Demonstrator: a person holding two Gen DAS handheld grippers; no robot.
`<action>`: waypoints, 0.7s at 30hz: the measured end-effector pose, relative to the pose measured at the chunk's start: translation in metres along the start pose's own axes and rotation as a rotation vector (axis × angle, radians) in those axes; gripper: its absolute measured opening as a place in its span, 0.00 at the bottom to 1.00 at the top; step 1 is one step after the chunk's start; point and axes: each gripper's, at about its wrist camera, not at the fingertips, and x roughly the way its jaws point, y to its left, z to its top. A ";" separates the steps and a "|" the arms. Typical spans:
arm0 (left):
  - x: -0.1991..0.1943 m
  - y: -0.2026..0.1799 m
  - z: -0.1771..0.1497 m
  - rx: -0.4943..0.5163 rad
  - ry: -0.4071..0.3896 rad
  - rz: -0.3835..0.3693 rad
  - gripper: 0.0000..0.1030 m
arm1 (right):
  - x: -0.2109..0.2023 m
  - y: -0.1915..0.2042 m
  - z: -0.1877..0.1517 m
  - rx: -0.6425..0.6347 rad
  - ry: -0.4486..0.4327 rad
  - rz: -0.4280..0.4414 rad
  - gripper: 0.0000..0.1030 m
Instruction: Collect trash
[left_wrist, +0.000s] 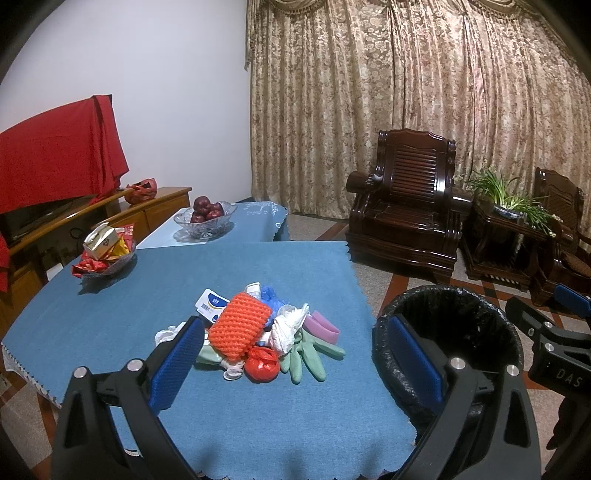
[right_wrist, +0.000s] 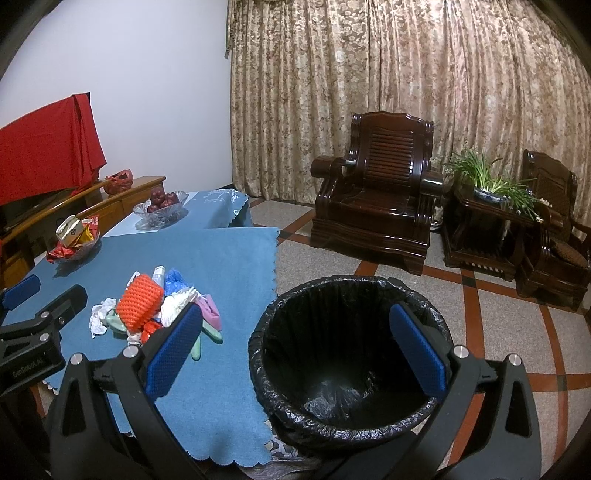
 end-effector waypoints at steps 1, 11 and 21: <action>0.000 0.000 0.000 0.000 0.000 0.000 0.94 | -0.001 0.000 0.000 0.000 0.000 0.000 0.95; -0.001 0.000 0.000 0.000 0.001 0.000 0.94 | 0.007 0.007 -0.009 0.002 0.003 0.001 0.95; 0.000 -0.001 0.000 0.000 0.002 0.000 0.94 | 0.007 0.006 -0.009 0.002 0.004 0.001 0.95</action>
